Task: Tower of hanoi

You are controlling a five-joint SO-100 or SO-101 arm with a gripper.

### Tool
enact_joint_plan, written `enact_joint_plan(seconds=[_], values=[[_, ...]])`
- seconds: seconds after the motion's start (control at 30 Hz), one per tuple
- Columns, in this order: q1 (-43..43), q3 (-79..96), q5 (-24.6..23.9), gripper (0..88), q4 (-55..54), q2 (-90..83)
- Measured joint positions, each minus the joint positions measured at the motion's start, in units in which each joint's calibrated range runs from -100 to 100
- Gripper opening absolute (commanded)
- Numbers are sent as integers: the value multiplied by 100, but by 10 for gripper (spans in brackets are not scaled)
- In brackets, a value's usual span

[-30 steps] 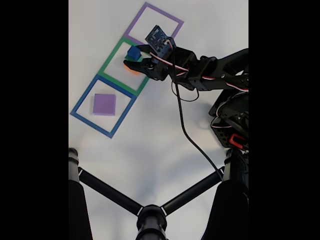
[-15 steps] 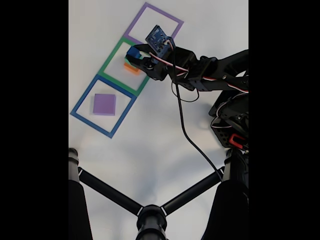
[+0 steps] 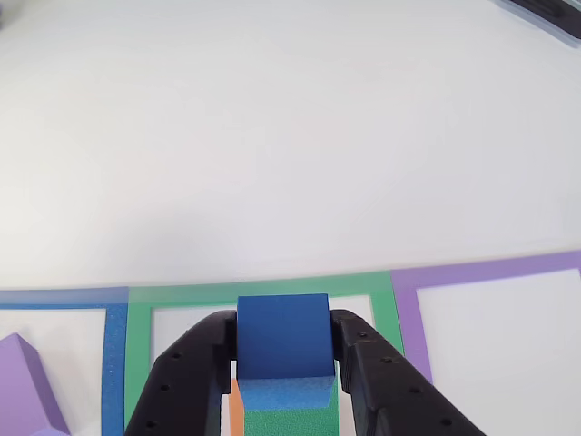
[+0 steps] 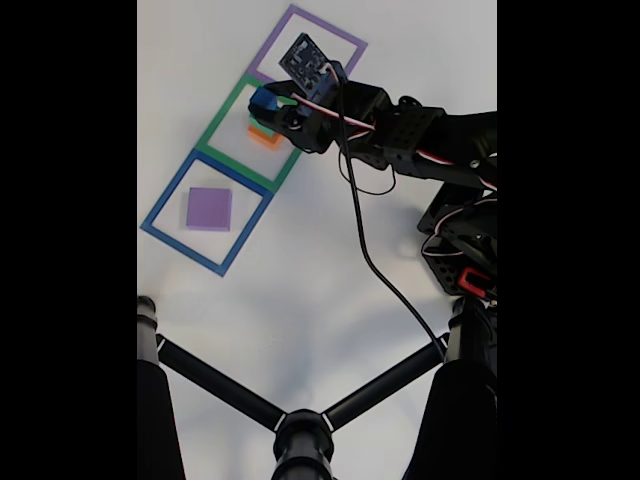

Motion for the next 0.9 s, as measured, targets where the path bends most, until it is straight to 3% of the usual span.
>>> enact_joint_plan(seconds=[0.3, 0.43, 0.6, 0.77, 0.9], values=[[-126, -3484, 0, 19, 5516, -722], [-398, -4852, 0, 19, 7297, -722], [-787, -6159, -391, 19, 8651, -730], [-1147, -6778, -841, 19, 9339, -781], [-1487, -6529, -548, 21, 9331, -966]])
